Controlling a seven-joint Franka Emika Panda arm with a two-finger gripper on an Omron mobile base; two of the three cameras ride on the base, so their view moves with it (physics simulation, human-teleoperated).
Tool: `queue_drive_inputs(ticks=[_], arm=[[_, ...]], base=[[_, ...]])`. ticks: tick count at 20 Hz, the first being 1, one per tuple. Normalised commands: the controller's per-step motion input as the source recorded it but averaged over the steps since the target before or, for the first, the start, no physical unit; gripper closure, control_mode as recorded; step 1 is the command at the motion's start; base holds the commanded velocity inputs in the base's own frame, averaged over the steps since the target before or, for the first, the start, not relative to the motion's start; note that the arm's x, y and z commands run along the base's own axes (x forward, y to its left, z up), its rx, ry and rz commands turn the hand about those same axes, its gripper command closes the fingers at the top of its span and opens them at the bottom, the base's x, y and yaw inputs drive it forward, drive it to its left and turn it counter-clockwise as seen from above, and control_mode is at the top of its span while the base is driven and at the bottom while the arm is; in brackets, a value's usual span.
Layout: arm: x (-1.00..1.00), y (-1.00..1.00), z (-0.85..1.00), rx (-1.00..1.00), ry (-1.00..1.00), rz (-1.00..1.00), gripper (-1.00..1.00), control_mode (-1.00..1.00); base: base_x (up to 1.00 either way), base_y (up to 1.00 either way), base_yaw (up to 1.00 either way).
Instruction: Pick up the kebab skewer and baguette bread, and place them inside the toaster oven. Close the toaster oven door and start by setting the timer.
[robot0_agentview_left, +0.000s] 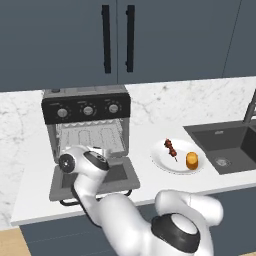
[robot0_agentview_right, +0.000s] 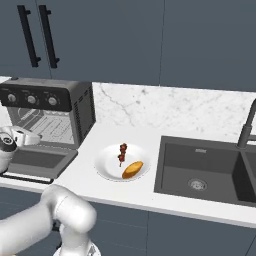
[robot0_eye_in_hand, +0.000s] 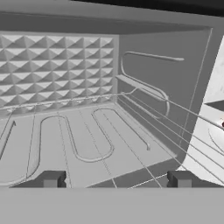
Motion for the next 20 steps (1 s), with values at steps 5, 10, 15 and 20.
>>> queue_drive_inputs(ticks=[5,10,15,20], arm=[[-0.79,0.0,-0.21,0.0,0.16,0.0,-1.0,-1.0],[-0.67,-0.14,0.57,0.04,0.1,0.1,-1.0,-1.0],[-0.78,-0.25,0.99,0.06,0.0,0.14,-1.0,-1.0],[-0.98,-0.52,0.69,0.09,0.06,0.09,-1.0,-1.0]], base=[[0.0,0.0,0.0],[0.0,0.0,0.0],[0.0,0.0,0.0],[0.0,0.0,0.0]])
